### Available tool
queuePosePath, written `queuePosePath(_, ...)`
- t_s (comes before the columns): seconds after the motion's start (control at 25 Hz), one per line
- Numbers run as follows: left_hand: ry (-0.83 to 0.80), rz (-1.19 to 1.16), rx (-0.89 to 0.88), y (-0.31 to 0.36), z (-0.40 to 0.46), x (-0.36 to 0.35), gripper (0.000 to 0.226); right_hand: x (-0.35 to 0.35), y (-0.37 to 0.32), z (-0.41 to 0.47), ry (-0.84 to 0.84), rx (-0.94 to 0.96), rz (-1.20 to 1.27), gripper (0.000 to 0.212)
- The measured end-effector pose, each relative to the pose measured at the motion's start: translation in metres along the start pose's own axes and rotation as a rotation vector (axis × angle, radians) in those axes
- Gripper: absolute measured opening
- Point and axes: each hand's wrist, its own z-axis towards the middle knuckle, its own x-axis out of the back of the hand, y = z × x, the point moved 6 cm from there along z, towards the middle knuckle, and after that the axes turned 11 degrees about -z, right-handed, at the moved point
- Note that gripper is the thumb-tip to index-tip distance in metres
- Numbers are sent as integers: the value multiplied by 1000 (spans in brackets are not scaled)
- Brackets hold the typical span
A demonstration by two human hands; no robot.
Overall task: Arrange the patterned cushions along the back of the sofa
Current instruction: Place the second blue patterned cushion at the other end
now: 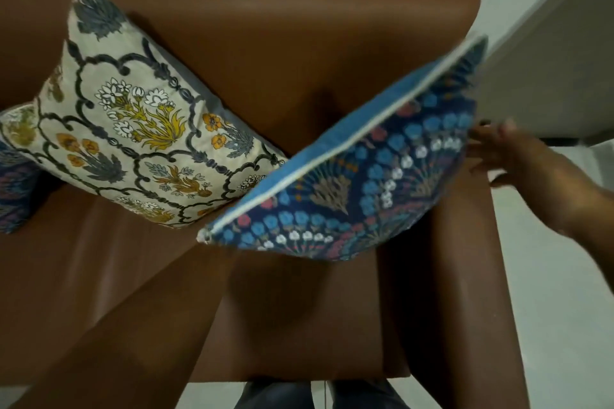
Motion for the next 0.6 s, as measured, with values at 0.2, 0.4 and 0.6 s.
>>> queuePosePath(0.2,122,-379,-24,-30,31,12,46,-59,-1,57,-59,290,-237,73)
queuePosePath(0.4,43,-211,-136,-59,48,9,64,-83,31,100,-130,181,-311,102)
queuePosePath(0.6,-164,-464,-85,-72,34,-31,66,-73,-2,65,335,282,-497,100)
